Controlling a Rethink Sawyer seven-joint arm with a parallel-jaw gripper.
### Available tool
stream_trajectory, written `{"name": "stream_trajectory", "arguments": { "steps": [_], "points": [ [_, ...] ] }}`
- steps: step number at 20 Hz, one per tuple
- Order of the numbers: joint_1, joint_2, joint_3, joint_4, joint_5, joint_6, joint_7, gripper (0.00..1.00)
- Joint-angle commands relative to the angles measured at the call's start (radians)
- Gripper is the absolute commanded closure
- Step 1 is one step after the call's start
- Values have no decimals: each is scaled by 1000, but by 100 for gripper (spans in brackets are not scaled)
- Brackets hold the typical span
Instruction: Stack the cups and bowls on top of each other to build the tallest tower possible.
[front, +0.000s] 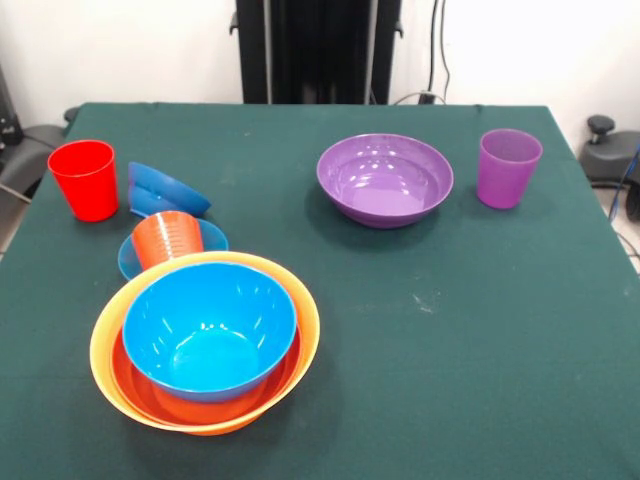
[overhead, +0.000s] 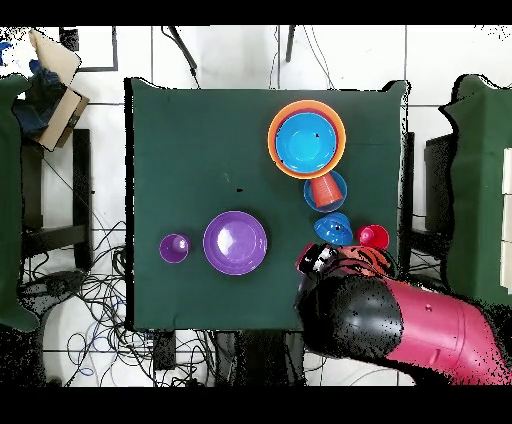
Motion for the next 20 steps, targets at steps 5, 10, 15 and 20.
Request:
{"name": "stream_trajectory", "arguments": {
  "steps": [5, 10, 15, 20],
  "points": [
    [5, 77, 76, -86, 11, 202, -185, 100],
    [78, 233, 96, -206, -27, 172, -82, 100],
    [129, 346, 63, -309, -114, 124, -26, 100],
    [186, 469, 27, -456, -173, 130, 11, 100]
  ]
}}
